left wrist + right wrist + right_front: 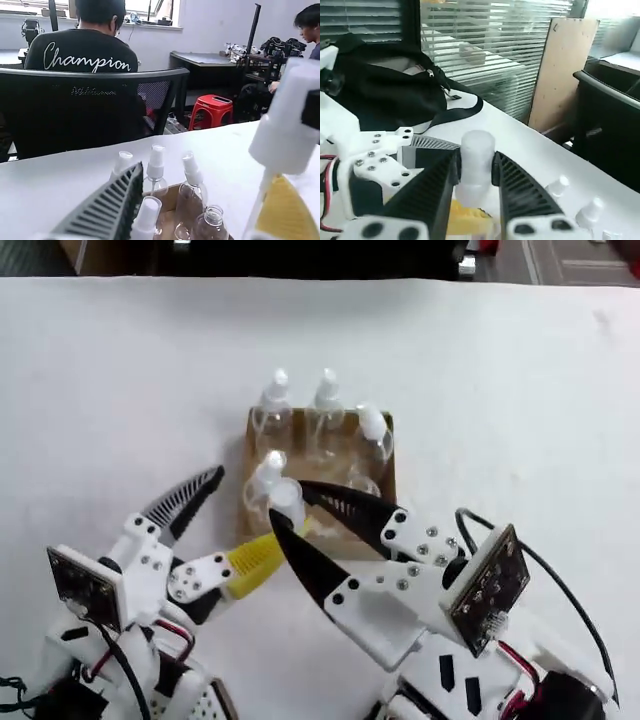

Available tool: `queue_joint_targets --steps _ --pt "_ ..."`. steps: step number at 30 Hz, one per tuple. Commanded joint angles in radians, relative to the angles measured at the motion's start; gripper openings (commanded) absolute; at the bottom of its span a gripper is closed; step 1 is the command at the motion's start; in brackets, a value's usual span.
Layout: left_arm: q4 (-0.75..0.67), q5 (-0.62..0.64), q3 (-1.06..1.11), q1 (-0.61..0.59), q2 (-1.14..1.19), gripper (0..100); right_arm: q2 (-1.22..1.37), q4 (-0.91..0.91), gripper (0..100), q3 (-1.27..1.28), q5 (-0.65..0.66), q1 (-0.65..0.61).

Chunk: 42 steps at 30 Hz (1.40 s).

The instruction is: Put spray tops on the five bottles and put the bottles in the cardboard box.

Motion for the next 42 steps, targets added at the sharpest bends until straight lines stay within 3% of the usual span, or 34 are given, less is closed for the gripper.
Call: queue_joint_targets --steps 1,6,10,16,20,22,26,32,36,42 --pt "0.077 0.008 -0.055 -0.007 -0.022 35 0.013 -0.056 1.5 -0.032 0.012 0.136" --pt "0.209 0.005 -0.199 -0.013 -0.059 35 0.016 -0.245 1.5 -0.044 0.012 0.269" --pt "0.295 -0.06 -0.259 -0.058 -0.059 35 0.082 -0.278 1.5 -0.1 0.012 0.311" --pt "0.295 -0.12 -0.226 -0.361 -0.059 35 0.263 -0.199 1.5 -0.212 0.014 0.432" --pt "0.169 -0.117 -0.075 -0.604 -0.058 35 0.374 -0.105 1.5 -0.292 0.014 0.507" --pt "0.072 -0.101 0.032 -0.668 -0.058 35 0.415 -0.082 1.5 -0.324 0.014 0.536" --pt "-0.115 0.025 0.244 -0.676 -0.058 32 0.469 -0.038 1.5 -0.344 0.014 0.559" --pt "-0.353 0.034 0.43 -0.676 -0.058 20 0.512 -0.031 1.5 -0.339 0.078 0.559" --pt "-0.371 0.034 0.436 -0.697 -0.058 2 0.521 -0.016 1.5 -0.339 0.086 0.558" --pt "-0.371 0.034 0.442 -0.705 -0.058 3 0.522 0.041 1.5 -0.338 0.091 0.552"
